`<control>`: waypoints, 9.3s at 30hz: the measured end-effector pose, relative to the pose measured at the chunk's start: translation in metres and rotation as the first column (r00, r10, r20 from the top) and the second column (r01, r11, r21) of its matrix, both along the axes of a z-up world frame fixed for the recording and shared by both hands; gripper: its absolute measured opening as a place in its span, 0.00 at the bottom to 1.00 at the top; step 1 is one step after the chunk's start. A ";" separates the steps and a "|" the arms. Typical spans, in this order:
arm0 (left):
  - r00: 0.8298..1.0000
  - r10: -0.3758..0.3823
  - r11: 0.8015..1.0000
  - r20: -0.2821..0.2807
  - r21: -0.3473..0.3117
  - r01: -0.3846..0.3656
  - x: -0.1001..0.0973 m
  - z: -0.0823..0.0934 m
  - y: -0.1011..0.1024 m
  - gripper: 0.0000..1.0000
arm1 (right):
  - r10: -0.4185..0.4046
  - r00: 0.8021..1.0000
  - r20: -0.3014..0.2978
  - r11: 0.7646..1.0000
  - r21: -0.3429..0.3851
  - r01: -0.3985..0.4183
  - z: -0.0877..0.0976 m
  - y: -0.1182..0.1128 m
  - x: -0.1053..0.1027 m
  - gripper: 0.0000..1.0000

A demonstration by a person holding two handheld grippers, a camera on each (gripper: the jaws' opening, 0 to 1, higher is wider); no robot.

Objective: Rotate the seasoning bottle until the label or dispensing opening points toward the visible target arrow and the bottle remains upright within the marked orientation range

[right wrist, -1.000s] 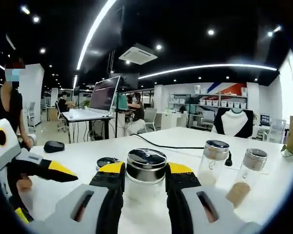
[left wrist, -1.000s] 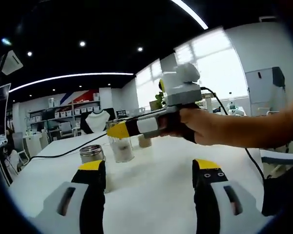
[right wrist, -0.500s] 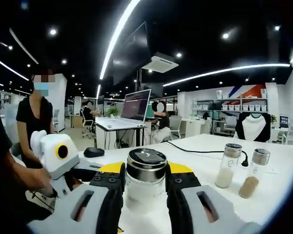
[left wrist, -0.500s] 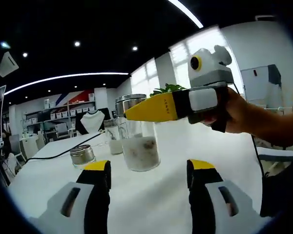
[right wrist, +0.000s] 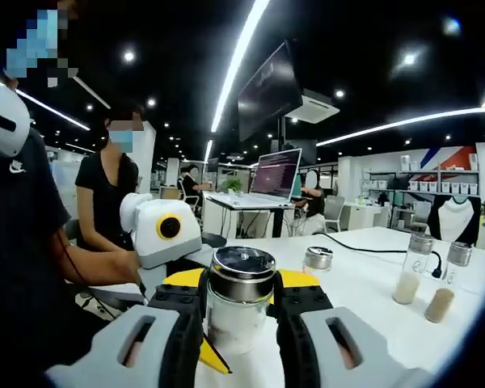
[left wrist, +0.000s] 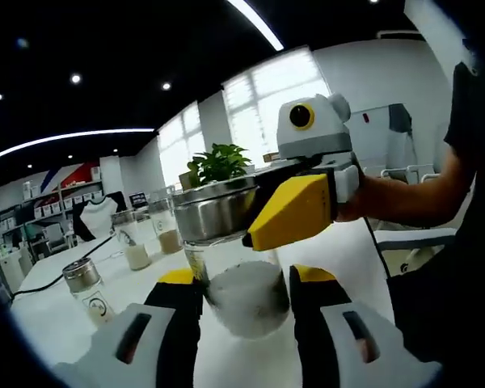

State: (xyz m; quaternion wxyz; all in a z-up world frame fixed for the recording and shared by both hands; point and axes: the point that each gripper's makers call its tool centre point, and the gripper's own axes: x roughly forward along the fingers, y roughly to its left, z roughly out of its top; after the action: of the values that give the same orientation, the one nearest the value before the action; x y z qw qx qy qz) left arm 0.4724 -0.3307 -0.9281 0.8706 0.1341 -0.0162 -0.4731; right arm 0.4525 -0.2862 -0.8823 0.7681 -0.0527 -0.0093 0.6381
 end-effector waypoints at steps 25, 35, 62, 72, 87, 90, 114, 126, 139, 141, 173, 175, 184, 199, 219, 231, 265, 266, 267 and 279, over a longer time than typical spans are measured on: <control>0.938 0.344 0.932 -0.047 -0.105 -0.347 0.034 0.008 0.012 0.39 | -0.481 0.876 -0.035 0.871 0.098 0.482 -0.003 -0.007 0.039 0.31; 0.994 -0.063 0.977 -0.092 -0.208 0.042 -0.006 0.019 -0.008 0.37 | -0.236 0.970 0.055 0.966 0.118 0.228 0.004 -0.017 0.001 0.31; 0.918 0.384 0.923 0.095 -0.075 -0.378 0.028 0.016 0.002 0.36 | -0.494 0.854 -0.166 0.836 0.182 0.519 -0.001 -0.030 0.039 0.31; 0.998 0.031 0.969 -0.056 -0.243 -0.043 0.004 0.028 -0.010 0.36 | -0.292 0.954 -0.065 0.934 0.197 0.299 0.015 -0.034 0.015 0.30; 0.980 0.200 0.976 -0.002 -0.090 -0.199 0.014 0.018 0.001 0.35 | -0.371 0.924 -0.089 0.913 0.149 0.381 0.006 -0.029 0.025 0.31; 0.953 0.295 0.952 0.067 -0.107 -0.287 0.020 0.023 0.004 0.35 | -0.426 0.875 -0.230 0.858 0.203 0.471 0.008 -0.034 0.034 0.31; 0.976 0.218 0.974 -0.001 -0.064 -0.217 0.021 0.007 0.001 0.35 | -0.316 0.949 0.012 0.946 0.076 0.314 0.007 -0.023 0.021 0.29; 0.953 0.302 0.945 0.030 -0.145 -0.294 0.026 0.021 0.016 0.34 | -0.424 0.905 -0.029 0.894 0.149 0.423 0.017 -0.014 0.028 0.29; 0.950 0.311 0.938 0.015 -0.167 -0.304 0.029 0.021 0.016 0.35 | -0.444 0.894 -0.065 0.891 0.071 0.448 0.010 -0.008 0.036 0.31; 0.953 0.304 0.938 0.000 -0.172 -0.299 0.031 0.019 0.017 0.35 | -0.438 0.895 -0.088 0.894 0.058 0.444 0.008 -0.009 0.039 0.31; 0.925 0.367 0.916 -0.093 -0.139 -0.377 0.047 0.015 0.044 1.00 | -0.453 0.874 -0.176 0.888 -0.003 0.459 -0.026 -0.008 0.137 0.30; 0.922 0.375 0.912 -0.100 -0.138 -0.386 0.047 0.014 0.047 1.00 | -0.455 0.873 -0.175 0.888 -0.015 0.459 -0.029 -0.007 0.142 0.31; 0.923 0.360 0.901 -0.135 -0.205 -0.381 0.047 0.021 0.048 1.00 | -0.455 0.875 -0.164 0.890 -0.039 0.455 -0.041 0.002 0.159 0.31; 0.909 0.398 0.885 -0.126 -0.206 -0.417 0.050 0.022 0.056 0.99 | -0.456 0.880 -0.134 0.888 -0.008 0.459 -0.043 0.006 0.160 0.31; 0.902 0.413 0.886 -0.125 -0.173 -0.430 0.052 0.015 0.054 1.00 | -0.488 0.869 -0.083 0.871 0.026 0.491 -0.030 0.007 0.161 0.41; 0.900 0.421 0.885 -0.114 -0.166 -0.435 0.052 0.015 0.054 1.00 | -0.547 0.833 -0.085 0.831 0.062 0.553 -0.003 -0.022 0.171 0.39; 0.920 0.367 0.916 -0.140 -0.117 -0.384 0.048 0.001 0.039 1.00 | -0.755 0.650 0.082 0.646 -0.076 0.760 -0.009 -0.038 0.308 0.46; 0.919 0.367 0.916 -0.141 -0.117 -0.384 0.049 0.001 0.040 1.00 | -0.752 0.651 0.103 0.646 -0.083 0.759 -0.010 -0.037 0.311 0.46; 0.919 0.367 0.916 -0.144 -0.115 -0.384 0.048 0.001 0.039 1.00 | -0.758 0.643 0.109 0.636 -0.098 0.765 -0.013 -0.036 0.316 0.46; 0.919 0.364 0.918 -0.148 -0.110 -0.381 0.049 -0.001 0.039 1.00 | -0.779 0.625 0.042 0.623 -0.054 0.780 -0.011 -0.035 0.327 0.37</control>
State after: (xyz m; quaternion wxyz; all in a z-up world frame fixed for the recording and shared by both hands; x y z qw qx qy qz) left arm 0.5213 -0.2917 -0.9288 0.9512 0.0451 0.0320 -0.3035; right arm 0.7799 -0.3209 -0.8931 0.9663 -0.0819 0.0300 0.2421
